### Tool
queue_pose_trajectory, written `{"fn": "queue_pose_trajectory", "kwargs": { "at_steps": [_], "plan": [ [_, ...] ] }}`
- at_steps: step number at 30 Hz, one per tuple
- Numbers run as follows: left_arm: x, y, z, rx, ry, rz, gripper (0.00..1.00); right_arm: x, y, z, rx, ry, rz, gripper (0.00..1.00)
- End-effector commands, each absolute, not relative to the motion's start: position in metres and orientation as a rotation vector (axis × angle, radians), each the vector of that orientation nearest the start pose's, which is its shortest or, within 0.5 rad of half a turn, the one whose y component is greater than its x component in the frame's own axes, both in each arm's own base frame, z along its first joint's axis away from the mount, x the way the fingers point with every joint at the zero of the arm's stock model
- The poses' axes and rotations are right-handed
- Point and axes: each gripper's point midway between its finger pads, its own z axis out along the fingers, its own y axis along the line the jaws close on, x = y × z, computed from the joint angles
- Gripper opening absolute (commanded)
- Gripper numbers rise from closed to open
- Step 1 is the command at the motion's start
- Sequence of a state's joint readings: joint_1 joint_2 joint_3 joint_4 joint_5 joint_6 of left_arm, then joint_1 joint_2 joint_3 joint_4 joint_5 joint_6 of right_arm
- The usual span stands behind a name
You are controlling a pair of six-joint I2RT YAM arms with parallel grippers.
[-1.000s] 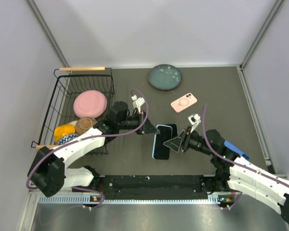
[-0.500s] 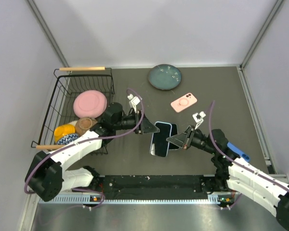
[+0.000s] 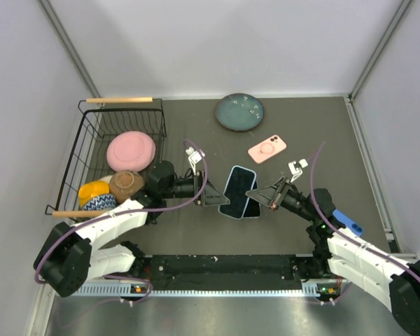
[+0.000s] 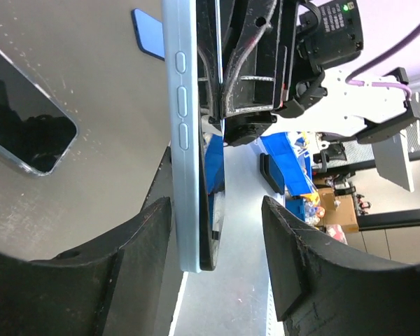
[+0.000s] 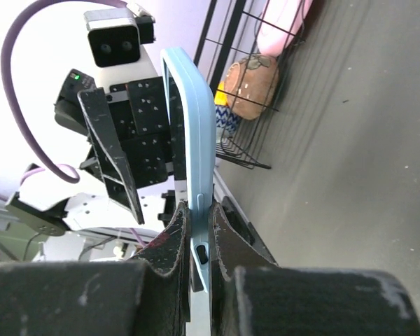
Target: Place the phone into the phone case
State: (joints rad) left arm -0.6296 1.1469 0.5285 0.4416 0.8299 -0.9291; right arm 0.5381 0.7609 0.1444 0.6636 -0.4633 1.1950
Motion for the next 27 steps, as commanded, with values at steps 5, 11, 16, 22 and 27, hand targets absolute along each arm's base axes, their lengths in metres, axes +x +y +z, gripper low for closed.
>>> {"fn": "queue_pose_trajectory", "kwargs": {
  "at_steps": [5,11,16,22,27],
  "plan": [
    [0.145,-0.304,0.231,0.529,1.889,-1.858,0.51,0.176,0.238,0.262,0.108,1.549,1.837,0.0],
    [0.147,-0.306,0.233,0.497,1.894,-1.871,0.0,0.175,0.239,0.256,0.087,1.57,1.82,0.04],
    [0.151,-0.306,0.238,0.461,1.881,-1.863,0.0,0.17,0.243,0.247,0.029,1.608,1.812,0.34],
    [0.156,-0.309,0.242,0.446,1.871,-1.869,0.0,0.169,0.244,0.239,0.003,1.627,1.8,0.37],
    [0.162,-0.309,0.253,0.391,1.829,-1.869,0.0,0.16,0.249,0.232,-0.048,1.654,1.824,0.42]
  ]
}}
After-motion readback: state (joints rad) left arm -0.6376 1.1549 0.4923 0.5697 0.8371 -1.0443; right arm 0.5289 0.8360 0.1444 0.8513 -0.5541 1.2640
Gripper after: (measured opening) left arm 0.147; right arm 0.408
